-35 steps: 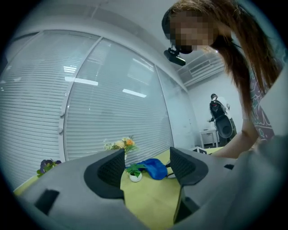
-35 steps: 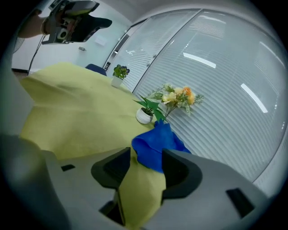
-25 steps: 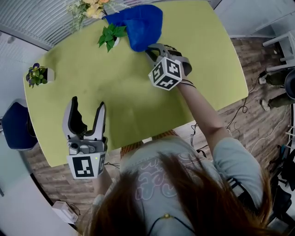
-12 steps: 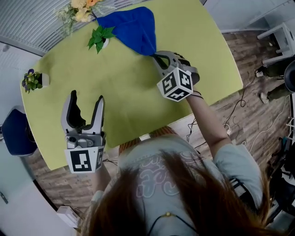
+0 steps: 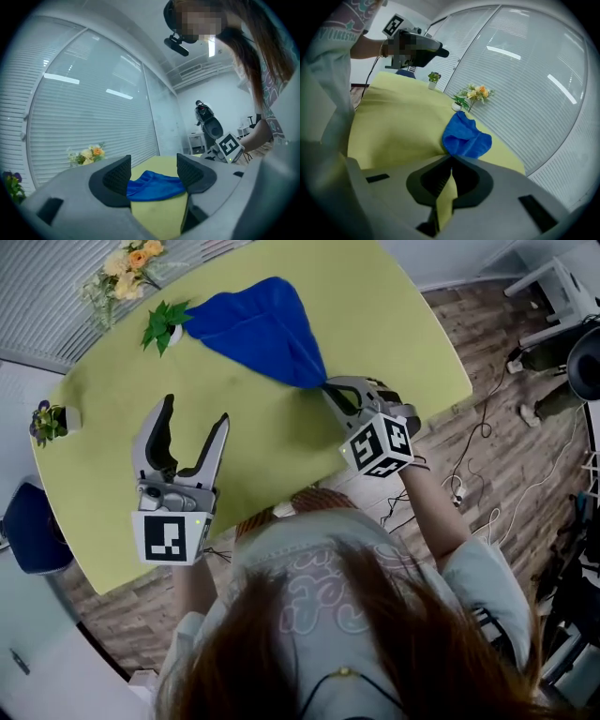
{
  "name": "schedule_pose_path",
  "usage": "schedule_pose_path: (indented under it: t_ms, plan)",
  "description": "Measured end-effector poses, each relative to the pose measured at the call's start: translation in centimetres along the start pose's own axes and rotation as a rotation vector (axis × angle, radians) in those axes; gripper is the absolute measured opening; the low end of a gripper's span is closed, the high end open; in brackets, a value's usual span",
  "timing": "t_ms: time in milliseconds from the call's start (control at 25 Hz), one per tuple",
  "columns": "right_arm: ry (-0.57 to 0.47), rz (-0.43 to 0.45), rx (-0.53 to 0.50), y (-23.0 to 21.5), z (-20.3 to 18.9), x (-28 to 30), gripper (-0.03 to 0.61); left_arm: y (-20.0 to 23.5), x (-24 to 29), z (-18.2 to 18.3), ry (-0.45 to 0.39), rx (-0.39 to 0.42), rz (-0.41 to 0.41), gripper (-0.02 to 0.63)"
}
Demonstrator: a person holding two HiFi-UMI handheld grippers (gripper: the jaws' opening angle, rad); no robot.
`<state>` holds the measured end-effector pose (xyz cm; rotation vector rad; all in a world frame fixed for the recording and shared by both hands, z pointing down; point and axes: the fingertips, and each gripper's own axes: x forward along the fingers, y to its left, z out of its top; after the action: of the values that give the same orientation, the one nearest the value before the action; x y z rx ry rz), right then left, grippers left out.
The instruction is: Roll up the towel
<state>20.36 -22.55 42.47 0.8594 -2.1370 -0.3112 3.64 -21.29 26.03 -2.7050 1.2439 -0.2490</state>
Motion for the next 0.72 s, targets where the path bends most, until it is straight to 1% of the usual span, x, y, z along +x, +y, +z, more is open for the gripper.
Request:
schedule_pose_path:
  t_ms: [120, 280, 480, 560, 640, 720]
  plan:
    - [0.001, -0.004, 0.030, 0.1, -1.4, -2.1, 0.012, -2.1, 2.5, -0.4, 0.026, 0.033, -0.085, 0.302]
    - [0.020, -0.015, 0.037, 0.1, -3.2, -4.5, 0.012, -4.4, 6.5, -1.0, 0.067, 0.084, -0.192, 0.302]
    - [0.038, -0.014, 0.050, 0.5, -5.1, -6.4, 0.012, -6.5, 12.5, -2.5, 0.122, 0.173, -0.332, 0.302]
    - [0.044, -0.017, 0.055, 0.5, -5.8, -6.9, 0.012, -7.8, 15.0, -3.2, 0.125, 0.211, -0.417, 0.302]
    - [0.047, -0.026, 0.070, 0.4, -6.2, -7.3, 0.012, -9.4, 17.0, -4.4, 0.154, 0.205, -0.519, 0.298]
    - [0.047, -0.038, 0.085, 0.2, -6.4, -7.6, 0.012, -10.6, 18.6, -6.0, 0.200, 0.192, -0.593, 0.286]
